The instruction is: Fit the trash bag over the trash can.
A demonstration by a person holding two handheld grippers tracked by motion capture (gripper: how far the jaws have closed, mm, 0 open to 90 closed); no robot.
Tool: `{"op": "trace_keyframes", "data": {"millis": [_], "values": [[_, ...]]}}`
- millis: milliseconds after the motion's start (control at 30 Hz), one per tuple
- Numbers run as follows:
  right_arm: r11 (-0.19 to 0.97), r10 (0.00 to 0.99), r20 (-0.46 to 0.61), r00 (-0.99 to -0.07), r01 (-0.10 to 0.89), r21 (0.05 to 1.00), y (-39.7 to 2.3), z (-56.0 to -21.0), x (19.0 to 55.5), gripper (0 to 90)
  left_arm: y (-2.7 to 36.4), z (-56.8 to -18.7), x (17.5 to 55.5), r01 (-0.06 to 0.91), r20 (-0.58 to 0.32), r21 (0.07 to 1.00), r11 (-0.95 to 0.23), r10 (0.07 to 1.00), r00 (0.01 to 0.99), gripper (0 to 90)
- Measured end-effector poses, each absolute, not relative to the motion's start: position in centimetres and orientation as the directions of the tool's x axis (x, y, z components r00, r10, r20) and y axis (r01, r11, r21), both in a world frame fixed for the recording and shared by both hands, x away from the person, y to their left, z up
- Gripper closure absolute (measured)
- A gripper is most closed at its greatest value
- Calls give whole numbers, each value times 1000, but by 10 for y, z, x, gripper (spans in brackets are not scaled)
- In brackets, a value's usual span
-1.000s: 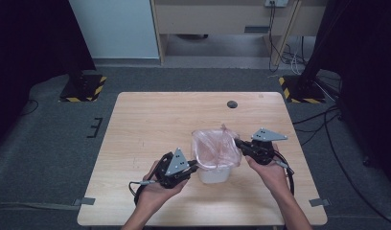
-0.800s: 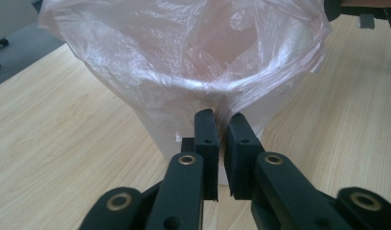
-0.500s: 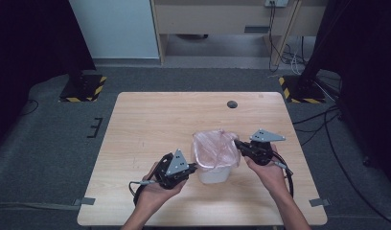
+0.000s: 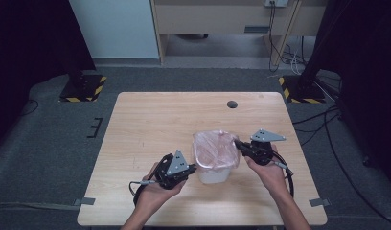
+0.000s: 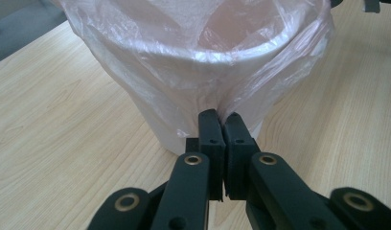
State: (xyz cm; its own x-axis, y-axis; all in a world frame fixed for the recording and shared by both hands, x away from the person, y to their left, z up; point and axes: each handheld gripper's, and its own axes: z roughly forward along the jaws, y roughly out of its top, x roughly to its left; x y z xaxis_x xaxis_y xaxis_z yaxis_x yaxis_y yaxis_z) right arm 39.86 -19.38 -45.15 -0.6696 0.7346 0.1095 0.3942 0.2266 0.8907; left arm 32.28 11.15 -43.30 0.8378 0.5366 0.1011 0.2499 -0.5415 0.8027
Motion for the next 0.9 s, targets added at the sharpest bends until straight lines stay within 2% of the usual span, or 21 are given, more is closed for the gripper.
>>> {"op": "trace_keyframes", "data": {"millis": [467,567,767,900], "values": [[217,739,111,-665,390,895,-195,-450,398,900,117,-433,324,245,98,810,-532,536,839,862],[206,743,108,-661,378,902,-198,-446,398,900,119,-429,322,233,106,820,-523,539,836,788],[187,751,109,-652,368,911,-201,-441,397,898,126,-425,320,221,99,846,-485,549,830,543],[190,752,100,-651,359,914,-200,-439,397,898,131,-424,319,208,98,856,-474,544,833,464]]}}
